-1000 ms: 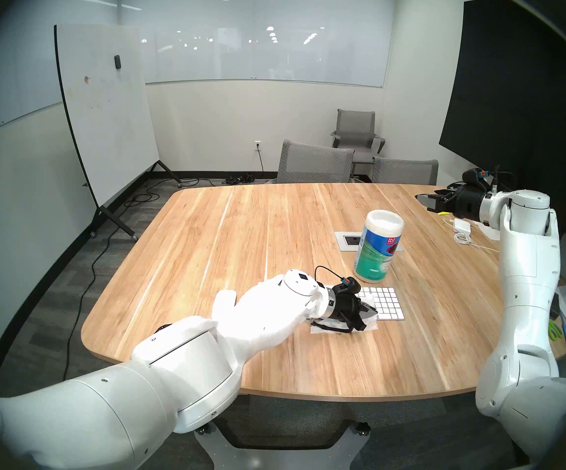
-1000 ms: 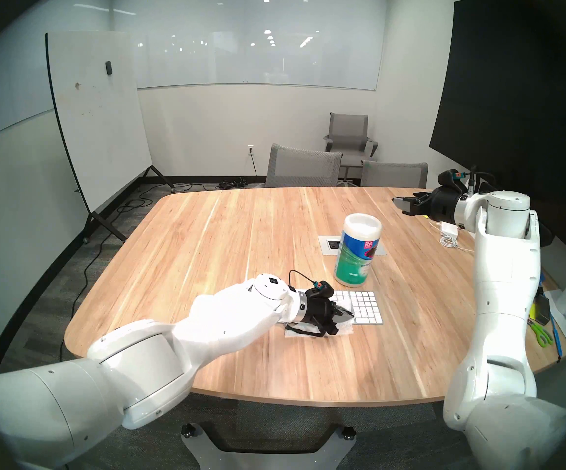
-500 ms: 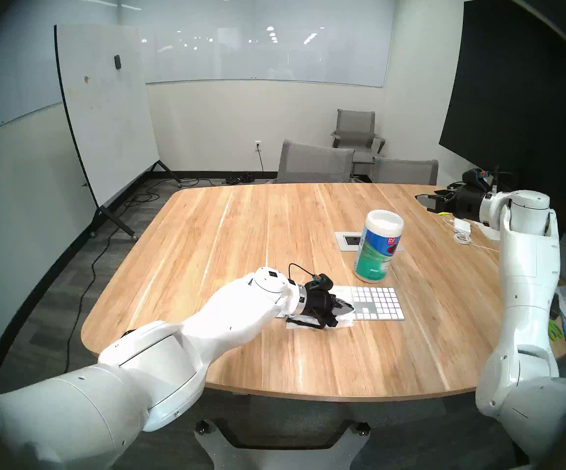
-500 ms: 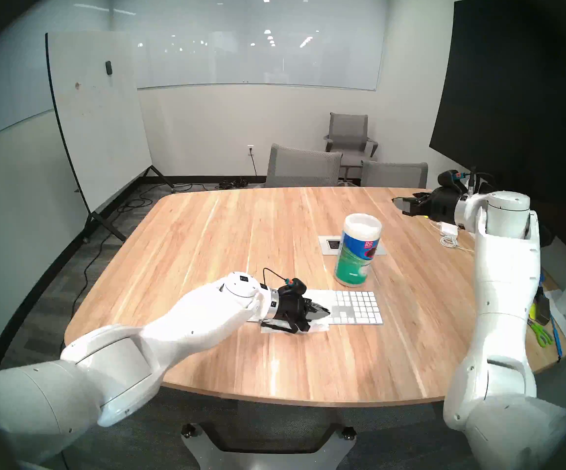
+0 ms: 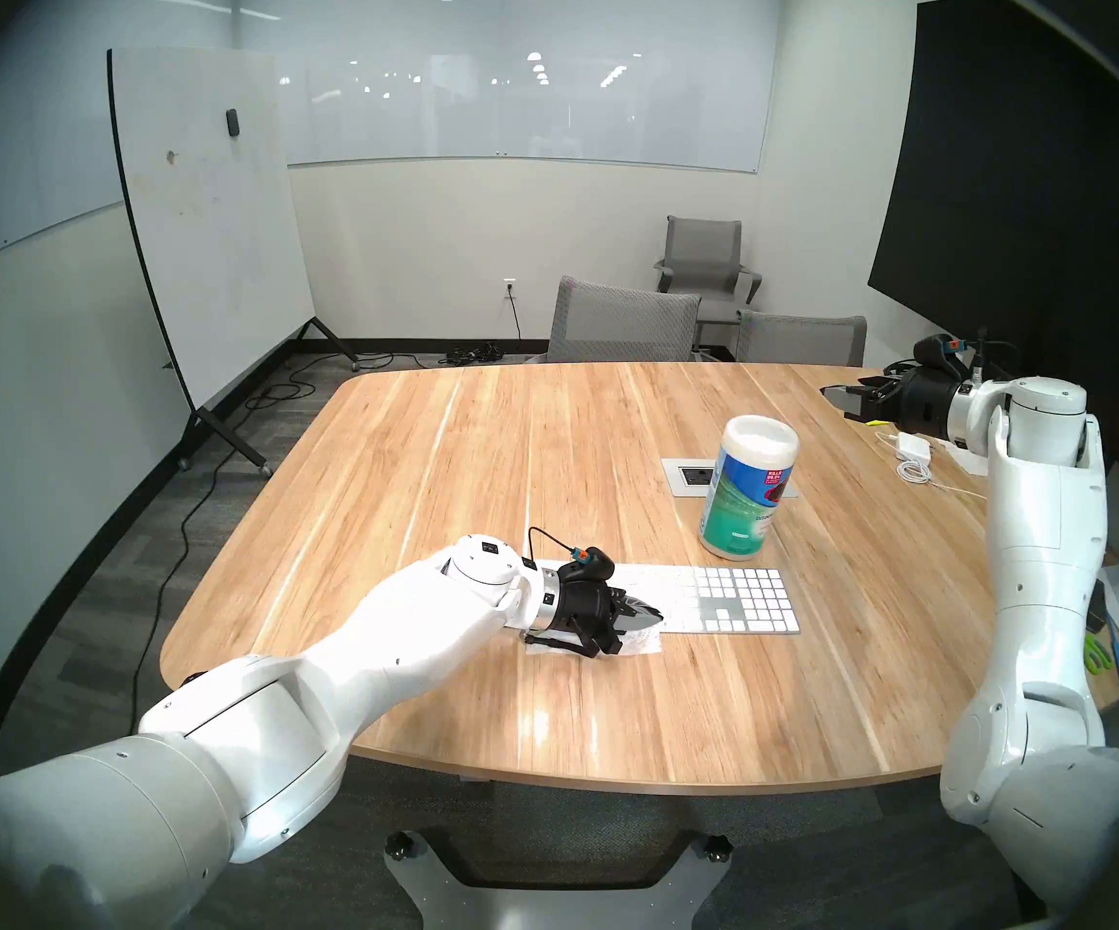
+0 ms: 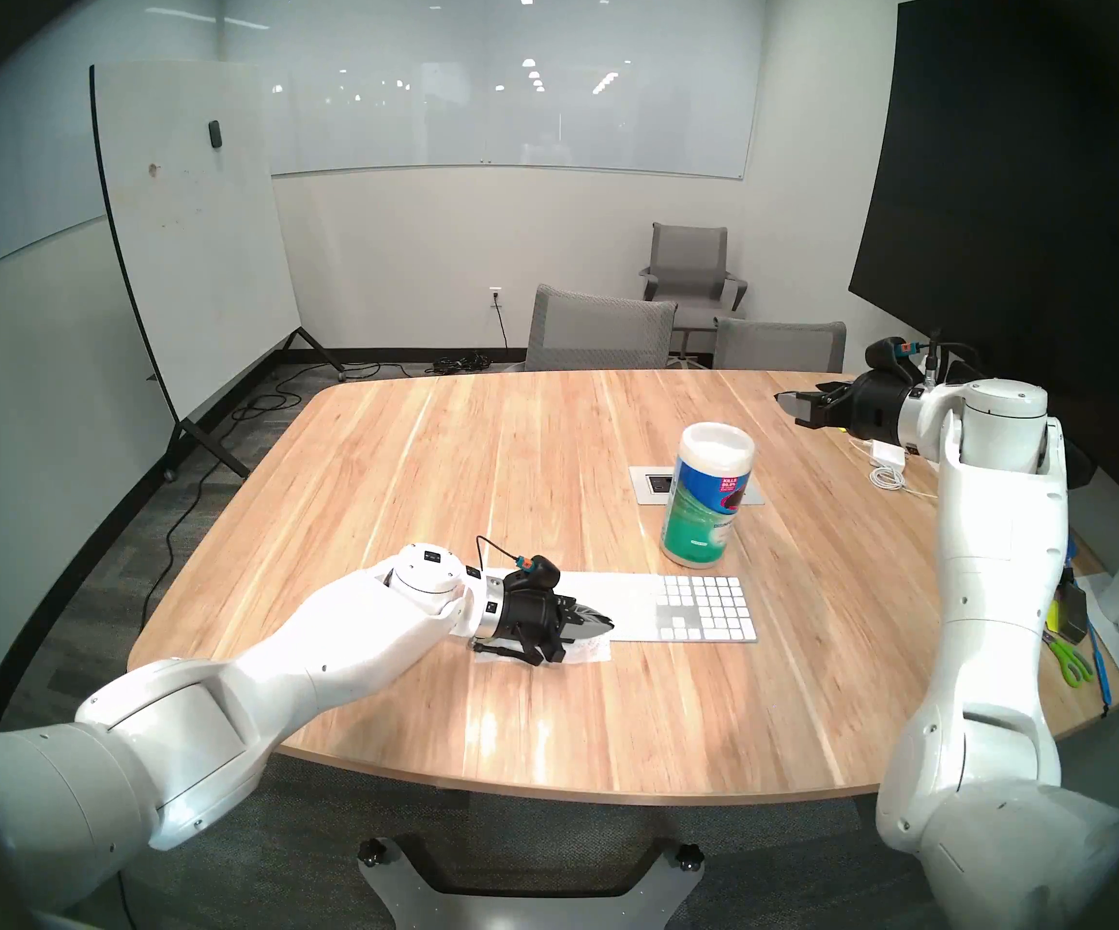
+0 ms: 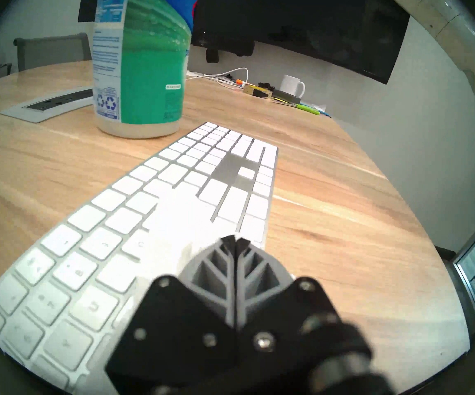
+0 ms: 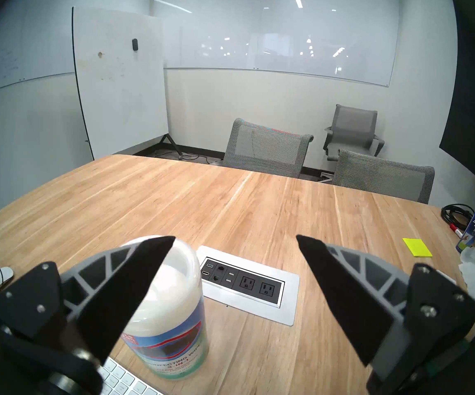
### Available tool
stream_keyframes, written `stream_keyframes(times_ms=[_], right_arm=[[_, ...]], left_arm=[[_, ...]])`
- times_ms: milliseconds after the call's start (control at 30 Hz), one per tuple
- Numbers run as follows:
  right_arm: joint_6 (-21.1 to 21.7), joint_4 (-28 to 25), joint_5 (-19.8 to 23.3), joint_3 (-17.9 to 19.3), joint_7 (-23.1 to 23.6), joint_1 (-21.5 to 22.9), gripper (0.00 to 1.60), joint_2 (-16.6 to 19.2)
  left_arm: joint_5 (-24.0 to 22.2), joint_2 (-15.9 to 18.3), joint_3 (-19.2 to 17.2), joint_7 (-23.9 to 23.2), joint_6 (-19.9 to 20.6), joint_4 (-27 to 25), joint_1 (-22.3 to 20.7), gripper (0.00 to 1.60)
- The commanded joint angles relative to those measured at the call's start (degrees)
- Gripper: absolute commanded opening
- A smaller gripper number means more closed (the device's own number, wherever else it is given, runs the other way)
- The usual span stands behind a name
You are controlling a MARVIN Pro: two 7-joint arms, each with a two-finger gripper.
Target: Wipe the keyboards and mice with a disinfecting wipe, then set the wipe down
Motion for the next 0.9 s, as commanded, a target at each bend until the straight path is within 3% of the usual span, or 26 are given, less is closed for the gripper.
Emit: stream_keyframes(times_ms=[0,67,100,567,633,700,733,867], right_arm=[[-0.1,-0.6,0.1,0.0,0.0,0.8,1.6,0.2],[-0.1,-0.6,0.1,0.0,0.0,0.8,1.6,0.2],[-0.1,-0.6,0.1,0.0,0.0,0.8,1.6,0.2],[-0.2,-0.1,0.1,0.0,0.0,0.8,1.6,0.2],[-0.2,-0.1,0.1,0.0,0.0,0.8,1.6,0.2],[-0.2,0.0,0.1,0.0,0.0,0.8,1.6,0.2],[-0.2,0.0,0.1,0.0,0.0,0.8,1.6,0.2],[-0.2,0.0,0.1,0.0,0.0,0.8,1.6,0.2]], left_arm=[[0.0,5.8,-1.8,-1.3,0.3,-2.0,0.5,0.0],[-0.1,8.4,-2.2,-1.5,0.4,-2.6,0.5,0.0],[-0.1,7.9,-2.7,-1.7,0.4,-2.5,0.4,0.0],[-0.5,16.8,-7.0,-4.5,0.8,-5.1,0.9,0.0],[-0.8,20.0,-8.2,-4.9,0.6,-6.5,0.1,0.0],[-0.8,19.3,-8.8,-5.1,0.5,-6.8,-0.2,0.0],[-0.8,21.3,-8.9,-5.2,0.5,-7.3,-0.4,0.0],[-0.9,22.9,-10.1,-5.9,0.5,-8.6,-0.5,0.0]])
